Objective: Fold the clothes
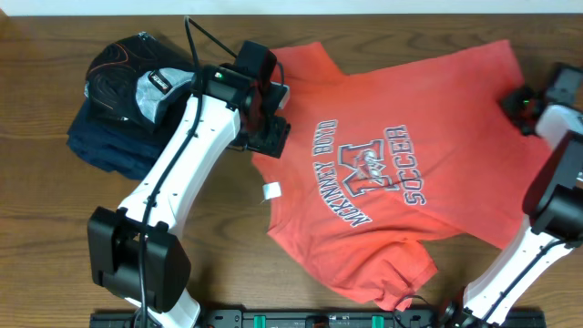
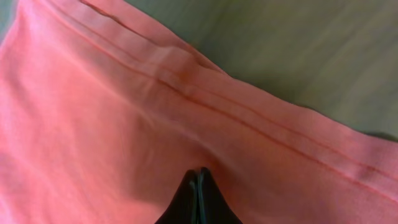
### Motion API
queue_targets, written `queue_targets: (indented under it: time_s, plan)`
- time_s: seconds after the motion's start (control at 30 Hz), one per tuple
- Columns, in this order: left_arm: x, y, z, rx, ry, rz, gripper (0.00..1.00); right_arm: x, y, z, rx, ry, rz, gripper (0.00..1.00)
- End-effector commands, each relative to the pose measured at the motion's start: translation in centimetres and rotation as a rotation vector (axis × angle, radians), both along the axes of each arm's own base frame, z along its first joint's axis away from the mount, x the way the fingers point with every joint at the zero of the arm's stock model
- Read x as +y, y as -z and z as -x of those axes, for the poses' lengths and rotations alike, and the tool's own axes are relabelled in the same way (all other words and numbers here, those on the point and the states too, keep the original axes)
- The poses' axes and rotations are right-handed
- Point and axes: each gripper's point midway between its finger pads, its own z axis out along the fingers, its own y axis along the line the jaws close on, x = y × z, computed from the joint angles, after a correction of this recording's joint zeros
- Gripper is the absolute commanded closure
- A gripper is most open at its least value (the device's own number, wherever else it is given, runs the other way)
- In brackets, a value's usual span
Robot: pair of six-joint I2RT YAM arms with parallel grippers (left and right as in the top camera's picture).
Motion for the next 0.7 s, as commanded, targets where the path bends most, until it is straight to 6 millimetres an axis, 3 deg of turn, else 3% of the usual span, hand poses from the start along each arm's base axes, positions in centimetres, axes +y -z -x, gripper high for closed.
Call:
queue_targets:
  time_s: [0.0,0.17,0.33,0.43,0.53,0.67]
  plan:
    - [-1.1,1.0,1.6,0.057,0.022,0.012,0.36,-5.3,0.9,2.9,0.102,0.136,0.036,0.99]
    - [-1.9,3.8,3.9,0.120,0.066,-0.017,0.37,-6.8,-4.2,2.6,0.045,0.042,-0.003,0.96]
    - [-2.8,7.8,6.0,0.145,0.107,-0.031,0.42,-6.5,-13.7,2.4,-0.139,-0.069,0.014,0.87]
    - [-3.2,9.9,6.9,0.138,0.133,-0.031,0.55,-5.0,-20.2,2.8,-0.262,-0.121,0.026,0.87]
    - [-3.4,11.6,6.7,0.099,0.160,-0.019,0.75,-2.7,-26.3,4.0,-0.359,-0.168,0.053,0.87]
    - [-3.2,13.8,6.9,0.054,0.222,-0.010,0.85,0.5,-32.3,6.4,-0.428,-0.201,0.102,0.87]
